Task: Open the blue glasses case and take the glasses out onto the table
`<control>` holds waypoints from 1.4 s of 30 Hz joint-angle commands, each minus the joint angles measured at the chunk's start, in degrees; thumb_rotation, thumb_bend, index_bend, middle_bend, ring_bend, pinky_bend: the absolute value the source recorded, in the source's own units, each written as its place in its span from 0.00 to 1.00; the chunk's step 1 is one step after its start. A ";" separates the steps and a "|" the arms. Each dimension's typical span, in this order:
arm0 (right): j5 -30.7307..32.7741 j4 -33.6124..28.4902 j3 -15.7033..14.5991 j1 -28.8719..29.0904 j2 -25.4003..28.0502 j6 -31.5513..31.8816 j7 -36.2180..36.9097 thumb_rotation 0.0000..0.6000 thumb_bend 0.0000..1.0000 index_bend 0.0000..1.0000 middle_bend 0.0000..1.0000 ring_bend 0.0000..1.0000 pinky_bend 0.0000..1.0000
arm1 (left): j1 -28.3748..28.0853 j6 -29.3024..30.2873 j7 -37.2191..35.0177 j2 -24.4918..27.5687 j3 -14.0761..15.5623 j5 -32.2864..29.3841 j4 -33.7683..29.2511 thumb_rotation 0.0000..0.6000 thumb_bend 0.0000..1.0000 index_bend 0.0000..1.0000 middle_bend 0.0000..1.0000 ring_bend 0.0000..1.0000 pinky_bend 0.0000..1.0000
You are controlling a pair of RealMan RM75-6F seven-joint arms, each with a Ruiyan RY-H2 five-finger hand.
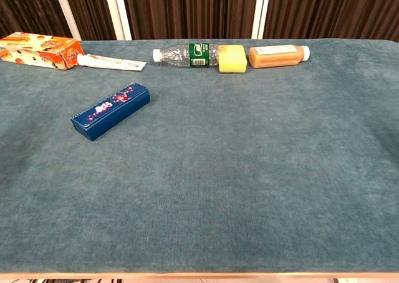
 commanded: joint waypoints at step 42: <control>0.41 -0.88 -0.05 0.24 0.45 -0.97 1.81 1.00 0.19 0.00 0.00 0.00 0.21 | -6.00 -10.93 9.02 3.57 2.03 2.30 -6.11 1.00 0.24 0.00 0.00 0.00 0.00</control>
